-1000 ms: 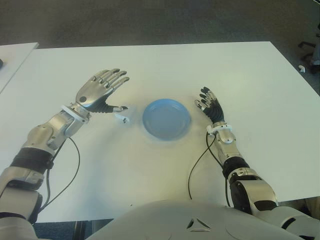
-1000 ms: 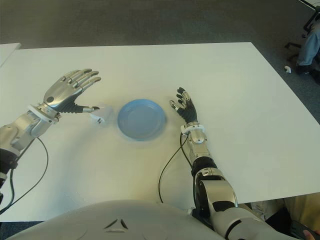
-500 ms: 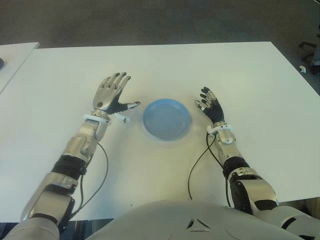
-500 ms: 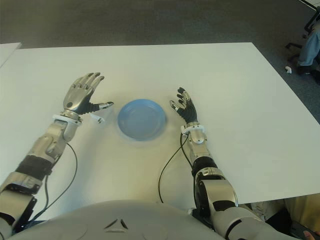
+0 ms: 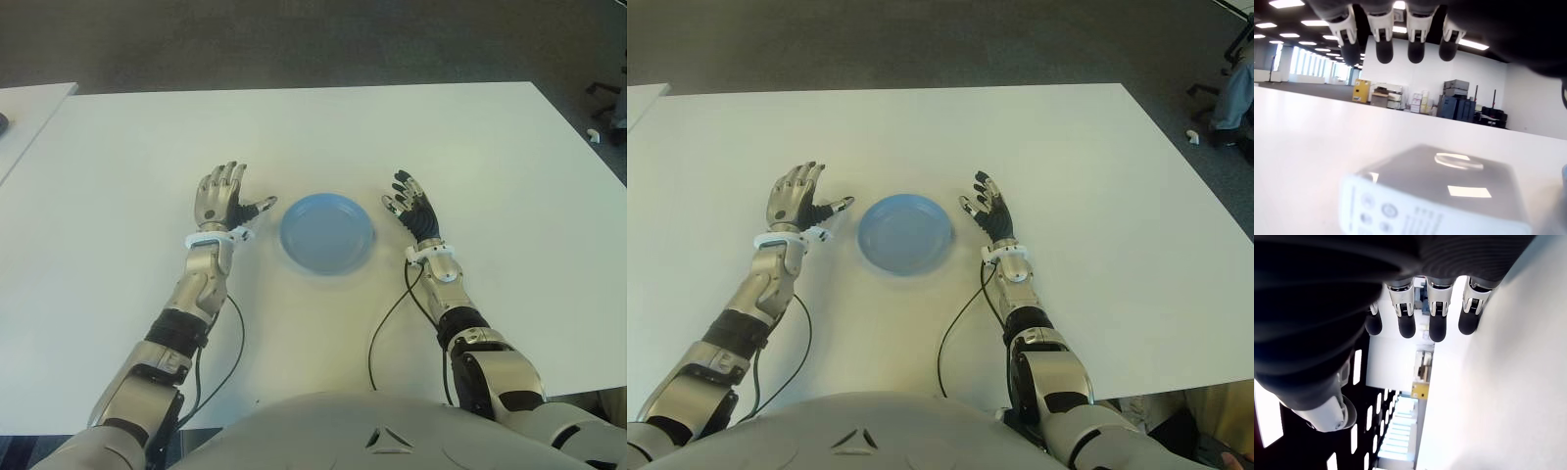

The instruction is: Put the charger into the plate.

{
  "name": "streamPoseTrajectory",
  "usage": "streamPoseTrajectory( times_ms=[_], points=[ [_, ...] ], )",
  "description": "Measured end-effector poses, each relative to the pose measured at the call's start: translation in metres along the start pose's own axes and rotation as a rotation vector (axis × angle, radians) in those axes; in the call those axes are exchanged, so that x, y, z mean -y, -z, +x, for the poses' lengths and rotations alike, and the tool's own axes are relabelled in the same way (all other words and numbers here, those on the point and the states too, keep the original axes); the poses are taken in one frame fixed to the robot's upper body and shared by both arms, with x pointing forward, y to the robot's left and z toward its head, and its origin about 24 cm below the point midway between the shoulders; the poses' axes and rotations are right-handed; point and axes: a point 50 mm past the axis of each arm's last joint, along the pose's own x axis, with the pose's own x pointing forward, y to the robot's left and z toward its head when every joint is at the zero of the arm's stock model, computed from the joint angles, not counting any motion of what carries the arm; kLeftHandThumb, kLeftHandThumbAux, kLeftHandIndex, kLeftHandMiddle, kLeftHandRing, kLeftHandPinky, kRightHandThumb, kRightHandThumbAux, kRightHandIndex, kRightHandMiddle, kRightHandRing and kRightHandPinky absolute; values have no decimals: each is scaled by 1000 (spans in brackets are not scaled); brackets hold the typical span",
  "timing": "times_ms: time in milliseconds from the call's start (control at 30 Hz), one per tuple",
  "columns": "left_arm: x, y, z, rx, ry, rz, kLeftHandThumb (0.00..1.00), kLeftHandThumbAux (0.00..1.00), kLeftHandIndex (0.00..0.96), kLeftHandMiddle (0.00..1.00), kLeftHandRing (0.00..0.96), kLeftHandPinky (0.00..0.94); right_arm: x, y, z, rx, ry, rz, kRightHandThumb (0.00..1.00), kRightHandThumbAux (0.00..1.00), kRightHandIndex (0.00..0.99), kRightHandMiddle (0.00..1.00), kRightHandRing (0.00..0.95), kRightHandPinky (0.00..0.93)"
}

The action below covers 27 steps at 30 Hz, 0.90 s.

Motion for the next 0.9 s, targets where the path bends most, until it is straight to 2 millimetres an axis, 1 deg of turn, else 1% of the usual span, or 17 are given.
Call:
streamPoseTrajectory(
  times_ms=[233, 600, 900],
  points=[
    [1, -3, -6, -40, 39, 25, 199, 175, 0, 0, 0, 0, 0, 0, 0, -2, 2, 3, 147, 635, 0, 99, 92, 53],
    [-3, -10, -16, -78, 100, 53, 131, 167, 0, 0, 0, 0, 0, 0, 1, -3, -7, 4, 145, 616, 0, 85, 82, 62],
    [-5, -14, -23, -96, 159, 59, 96, 176, 0, 0, 0, 0, 0, 0, 1, -3, -14, 3, 145, 608, 0, 78, 79, 70]
  ],
)
